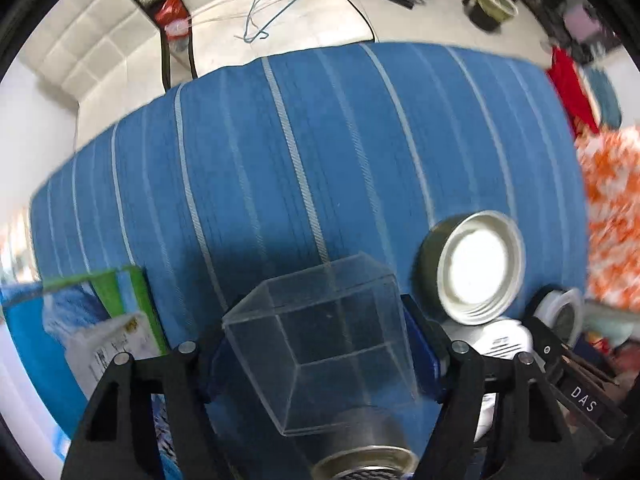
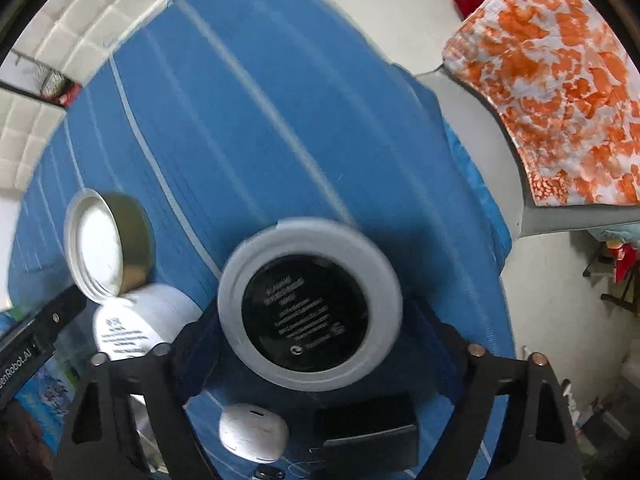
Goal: Organize rigid objects
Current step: 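Grasp the clear plastic cube box with the left gripper while the right grasps the black-lidded white compact, then carry the cube box with the left gripper while the right carries the compact into the blue box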
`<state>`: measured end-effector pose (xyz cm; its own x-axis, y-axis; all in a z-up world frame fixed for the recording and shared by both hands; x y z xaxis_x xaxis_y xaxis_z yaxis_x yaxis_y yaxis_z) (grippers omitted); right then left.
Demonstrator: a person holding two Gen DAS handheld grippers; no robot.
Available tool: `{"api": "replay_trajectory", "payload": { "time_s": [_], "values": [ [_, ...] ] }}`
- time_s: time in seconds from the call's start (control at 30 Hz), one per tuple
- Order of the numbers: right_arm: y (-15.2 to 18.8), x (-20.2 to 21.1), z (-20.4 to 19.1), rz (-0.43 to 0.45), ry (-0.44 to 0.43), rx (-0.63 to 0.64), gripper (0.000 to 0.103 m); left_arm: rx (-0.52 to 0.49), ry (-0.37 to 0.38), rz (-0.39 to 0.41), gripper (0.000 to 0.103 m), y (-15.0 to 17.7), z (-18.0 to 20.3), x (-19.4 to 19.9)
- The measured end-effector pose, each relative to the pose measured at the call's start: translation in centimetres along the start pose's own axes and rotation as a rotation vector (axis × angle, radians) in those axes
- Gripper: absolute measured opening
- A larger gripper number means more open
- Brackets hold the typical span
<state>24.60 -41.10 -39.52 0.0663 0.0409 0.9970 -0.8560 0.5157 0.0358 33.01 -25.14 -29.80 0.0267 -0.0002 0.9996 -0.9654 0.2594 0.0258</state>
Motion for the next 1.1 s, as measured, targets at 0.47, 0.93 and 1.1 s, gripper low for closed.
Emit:
{"api": "replay_trajectory", "payload": {
  "time_s": [0.47,0.93,1.1],
  "values": [
    [-0.2,0.6,-0.1,0.029,0.009,0.000,0.077,0.027,0.012,0.048,0.064,6.3,0.1,0.1],
    [3.3,9.7,0.3,0.171,-0.063,0.063,0.077,0.029,0.059,0.212,0.064,15.6,0.3,10.6],
    [6.8,15.1,-2.3,0.253,-0.123,0.133,0.077,0.059,0.117,0.272,0.064,17.0,-5.0,14.0]
  ]
}}
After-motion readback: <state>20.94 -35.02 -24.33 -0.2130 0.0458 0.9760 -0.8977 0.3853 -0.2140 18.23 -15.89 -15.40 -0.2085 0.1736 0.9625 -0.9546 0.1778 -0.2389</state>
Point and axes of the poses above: each gripper's, at about its wrist camera, not at the fingertips, and x roughly against the way its jaws point, z to its right, y to its underside, the point moved 1 cm from there along -x, roughly the way its jaws point, and after that the axes turned 1 degree about y, right-handed, at the moved point
